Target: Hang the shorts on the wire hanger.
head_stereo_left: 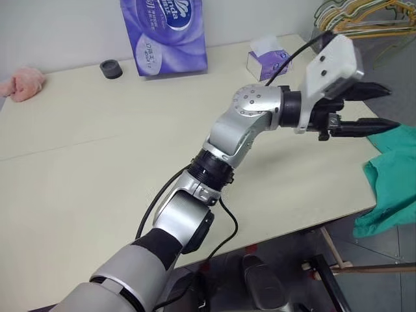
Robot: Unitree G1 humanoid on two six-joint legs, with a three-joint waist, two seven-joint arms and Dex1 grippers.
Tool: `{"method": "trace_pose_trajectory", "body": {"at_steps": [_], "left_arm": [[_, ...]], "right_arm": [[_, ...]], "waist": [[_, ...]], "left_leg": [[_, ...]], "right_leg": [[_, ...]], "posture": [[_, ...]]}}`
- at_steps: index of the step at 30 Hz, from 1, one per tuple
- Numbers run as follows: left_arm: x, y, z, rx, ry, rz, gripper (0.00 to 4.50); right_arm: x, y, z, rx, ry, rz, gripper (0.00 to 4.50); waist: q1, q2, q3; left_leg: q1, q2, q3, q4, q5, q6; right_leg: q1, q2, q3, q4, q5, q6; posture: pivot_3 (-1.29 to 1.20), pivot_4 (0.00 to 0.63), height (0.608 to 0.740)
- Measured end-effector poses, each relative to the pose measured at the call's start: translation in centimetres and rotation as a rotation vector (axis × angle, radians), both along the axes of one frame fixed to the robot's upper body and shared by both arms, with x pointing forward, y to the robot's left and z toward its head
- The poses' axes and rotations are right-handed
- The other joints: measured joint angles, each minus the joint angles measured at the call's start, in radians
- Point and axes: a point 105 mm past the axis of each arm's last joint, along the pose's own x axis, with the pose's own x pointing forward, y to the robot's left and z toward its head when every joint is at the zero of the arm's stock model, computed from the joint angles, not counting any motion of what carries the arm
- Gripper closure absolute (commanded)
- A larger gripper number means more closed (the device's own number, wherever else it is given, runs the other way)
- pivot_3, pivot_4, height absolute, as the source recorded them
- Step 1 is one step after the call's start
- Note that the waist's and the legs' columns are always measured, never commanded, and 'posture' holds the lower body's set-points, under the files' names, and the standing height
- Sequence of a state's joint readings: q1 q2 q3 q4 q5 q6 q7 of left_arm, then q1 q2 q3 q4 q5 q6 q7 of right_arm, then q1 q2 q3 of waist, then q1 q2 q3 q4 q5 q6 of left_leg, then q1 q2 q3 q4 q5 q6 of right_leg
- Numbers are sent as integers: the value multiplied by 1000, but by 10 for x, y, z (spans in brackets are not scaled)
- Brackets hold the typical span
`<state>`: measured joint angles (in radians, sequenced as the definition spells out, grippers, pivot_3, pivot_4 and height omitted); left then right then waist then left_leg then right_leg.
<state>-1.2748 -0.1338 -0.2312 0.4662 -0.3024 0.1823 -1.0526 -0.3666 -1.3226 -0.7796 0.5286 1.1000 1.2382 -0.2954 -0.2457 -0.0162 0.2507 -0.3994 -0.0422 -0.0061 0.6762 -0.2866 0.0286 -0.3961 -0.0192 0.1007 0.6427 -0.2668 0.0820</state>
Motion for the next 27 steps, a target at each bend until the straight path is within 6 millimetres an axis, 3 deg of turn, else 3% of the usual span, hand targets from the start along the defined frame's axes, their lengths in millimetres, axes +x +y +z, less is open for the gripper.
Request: {"method": "trace_pose_trajectory", "body": {"at_steps": [2,9,12,16,22,27], "left_arm": [[-1,-7,1,4,-5,-15,1619],[6,-11,6,-21,-38,0,1574],[6,-11,7,-30,-50,-2,1574],[6,-11,7,-33,-57,-5,1574],[4,-11,6,-29,-68,-14,1574],[4,-11,6,-25,-87,-15,1574]], "right_arm": [[-2,-2,0,-13,4,-9,4500],[-7,-3,-9,-21,45,-29,2361],[-7,3,-1,-38,20,-20,1571],[-9,17,26,-137,-15,-5,1192],[-17,41,63,-338,-52,-36,1192],[-17,54,69,-418,-83,-49,1192]], "waist": [[1,0,0],[-5,1,0],[-8,2,0],[-8,4,0],[-7,9,-3],[-7,12,-5]], "left_leg": [[0,0,0,0,0,0],[-1,0,6,-1,-1,0],[-2,0,10,-1,0,1],[-1,0,12,-1,-1,1],[-2,0,14,-1,-2,2],[-3,0,15,-1,-2,3]], "right_leg": [[0,0,0,0,0,0],[-5,0,6,2,0,0],[-8,1,11,3,1,2],[-9,1,14,3,2,4],[-11,1,17,3,2,4],[-11,0,19,2,3,5]], "posture": [[-361,268,740],[-371,260,740],[-371,257,740],[-372,255,740],[-378,237,740],[-375,228,740]]}}
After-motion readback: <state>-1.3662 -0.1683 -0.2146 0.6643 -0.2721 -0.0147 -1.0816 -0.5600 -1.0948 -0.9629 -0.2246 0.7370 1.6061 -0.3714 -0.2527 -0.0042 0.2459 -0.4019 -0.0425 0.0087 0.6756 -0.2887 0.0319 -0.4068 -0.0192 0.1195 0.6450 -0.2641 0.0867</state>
